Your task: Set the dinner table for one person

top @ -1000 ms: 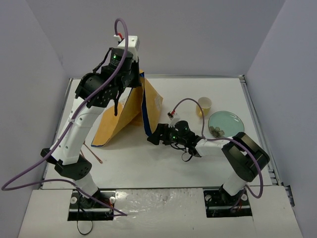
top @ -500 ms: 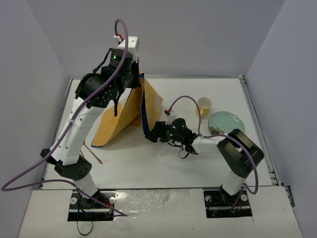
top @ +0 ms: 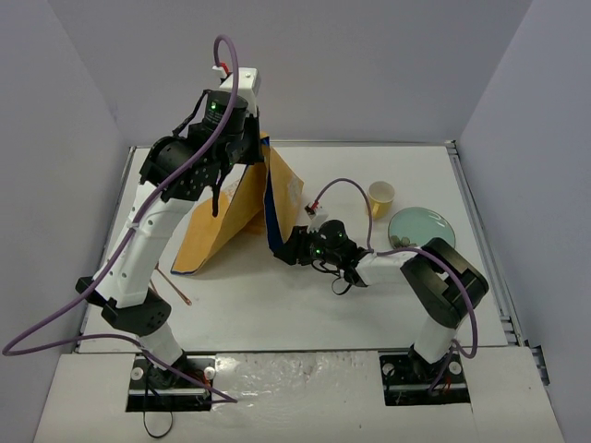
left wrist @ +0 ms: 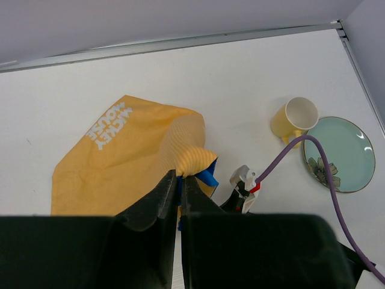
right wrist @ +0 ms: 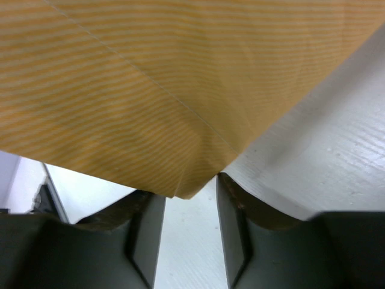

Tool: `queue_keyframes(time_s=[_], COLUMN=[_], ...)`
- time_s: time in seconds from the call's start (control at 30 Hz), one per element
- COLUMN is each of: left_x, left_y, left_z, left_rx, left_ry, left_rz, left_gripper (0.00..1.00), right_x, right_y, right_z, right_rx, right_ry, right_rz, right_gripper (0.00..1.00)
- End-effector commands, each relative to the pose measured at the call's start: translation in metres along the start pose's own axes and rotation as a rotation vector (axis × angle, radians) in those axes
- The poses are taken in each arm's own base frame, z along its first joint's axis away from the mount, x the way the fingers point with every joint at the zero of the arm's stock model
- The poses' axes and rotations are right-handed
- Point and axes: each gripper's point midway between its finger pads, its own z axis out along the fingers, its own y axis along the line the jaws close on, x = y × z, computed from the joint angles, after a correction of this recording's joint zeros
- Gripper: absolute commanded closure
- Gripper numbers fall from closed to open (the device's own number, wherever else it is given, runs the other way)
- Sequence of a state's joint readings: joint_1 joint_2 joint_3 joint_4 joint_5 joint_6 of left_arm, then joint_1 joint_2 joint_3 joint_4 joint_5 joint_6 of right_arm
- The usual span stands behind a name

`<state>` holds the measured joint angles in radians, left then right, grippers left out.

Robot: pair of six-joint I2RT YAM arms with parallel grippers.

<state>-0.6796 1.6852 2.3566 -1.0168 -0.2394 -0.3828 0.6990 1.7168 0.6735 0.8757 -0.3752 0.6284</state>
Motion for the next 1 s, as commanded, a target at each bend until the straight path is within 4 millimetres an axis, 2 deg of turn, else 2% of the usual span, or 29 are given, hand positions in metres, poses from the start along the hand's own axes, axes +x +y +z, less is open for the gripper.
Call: queue_keyframes(time_s=[0.0, 0.23, 0.4, 0.47, 0.53, 0.6, 0.67, 0.73, 0.8, 0.87, 0.97], left_x=[-0.034, -0.035, -0.035, -0.037, -0.038, -0.039, -0.039, -0.039, -0.034, -0.025, -0.024], left_y=[0.002, 0.012, 0.036, 0.046, 0.058, 0.075, 0.082, 0.077, 0.063, 0.049, 0.056], left_z=[-0.028, -0.035, -0.038, -0.042, -0.041, -0.04, -0.042, -0.045, -0.049, -0.057, -0.069], left_rx=[0.029, -0.003, -0.063, -0.076, -0.097, -0.123, -0.118, -0.08, 0.003, 0.076, 0.049], left_ry=[-0.123, -0.135, -0.147, -0.163, -0.173, -0.182, -0.191, -0.198, -0.193, -0.178, -0.188], left_rz=[-0.056, -0.047, -0.048, -0.055, -0.056, -0.057, -0.047, -0.028, -0.015, 0.003, 0.018], left_gripper=[1.0, 1.0, 1.0, 1.0, 1.0, 1.0, 1.0, 1.0, 1.0, 1.0, 1.0], right_x=[-0.044, -0.051, -0.074, -0.097, -0.119, -0.151, -0.169, -0.203, -0.222, -0.23, -0.263], right_y=[0.023, 0.009, -0.021, -0.042, -0.056, -0.067, -0.079, -0.076, -0.079, -0.081, -0.063], right_z=[0.004, -0.001, -0.015, -0.024, -0.034, -0.047, -0.06, -0.074, -0.09, -0.101, -0.11], right_rx=[-0.079, -0.033, 0.085, 0.173, 0.245, 0.325, 0.398, 0.446, 0.496, 0.521, 0.499], right_ry=[-0.118, -0.121, -0.14, -0.159, -0.177, -0.205, -0.201, -0.251, -0.277, -0.283, -0.339], right_rz=[-0.064, -0.073, -0.113, -0.125, -0.179, -0.219, -0.257, -0.311, -0.319, -0.318, -0.33], right_gripper=[0.71, 0.98, 1.0, 1.0, 1.0, 1.0, 1.0, 1.0, 1.0, 1.0, 1.0])
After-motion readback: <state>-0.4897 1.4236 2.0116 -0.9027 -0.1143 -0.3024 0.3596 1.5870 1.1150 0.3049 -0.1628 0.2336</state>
